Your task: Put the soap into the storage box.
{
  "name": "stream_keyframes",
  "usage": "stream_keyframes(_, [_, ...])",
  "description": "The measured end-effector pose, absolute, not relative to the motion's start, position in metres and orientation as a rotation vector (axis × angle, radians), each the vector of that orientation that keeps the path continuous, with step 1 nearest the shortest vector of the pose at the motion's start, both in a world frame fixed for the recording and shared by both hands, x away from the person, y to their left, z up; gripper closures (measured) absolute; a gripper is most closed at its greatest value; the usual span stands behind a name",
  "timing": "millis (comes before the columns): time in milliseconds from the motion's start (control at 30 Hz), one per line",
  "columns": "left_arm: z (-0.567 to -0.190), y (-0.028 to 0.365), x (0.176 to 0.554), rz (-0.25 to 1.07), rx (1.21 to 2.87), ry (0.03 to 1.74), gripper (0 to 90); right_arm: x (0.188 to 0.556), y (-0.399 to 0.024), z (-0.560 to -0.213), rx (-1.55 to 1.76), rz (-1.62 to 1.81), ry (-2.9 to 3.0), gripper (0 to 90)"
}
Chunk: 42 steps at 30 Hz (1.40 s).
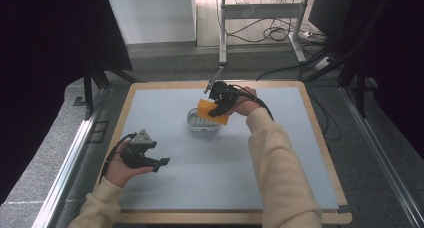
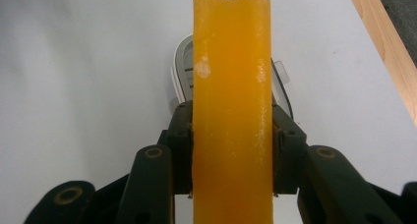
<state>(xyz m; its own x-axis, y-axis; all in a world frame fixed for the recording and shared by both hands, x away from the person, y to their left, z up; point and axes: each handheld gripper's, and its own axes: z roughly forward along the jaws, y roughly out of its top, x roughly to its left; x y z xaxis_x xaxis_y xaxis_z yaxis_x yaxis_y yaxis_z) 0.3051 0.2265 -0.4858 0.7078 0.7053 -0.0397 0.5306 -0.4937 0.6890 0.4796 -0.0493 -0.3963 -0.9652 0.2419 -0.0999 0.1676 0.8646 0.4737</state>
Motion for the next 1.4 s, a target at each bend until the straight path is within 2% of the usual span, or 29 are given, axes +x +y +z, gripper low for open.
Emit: stream_keyframes(1400, [-0.489, 0.230, 0.307, 0.313, 2.219, 0.943, 18.9, 0.514, -0.014, -0.423, 0.222, 0.662, 2.949, 61.5])
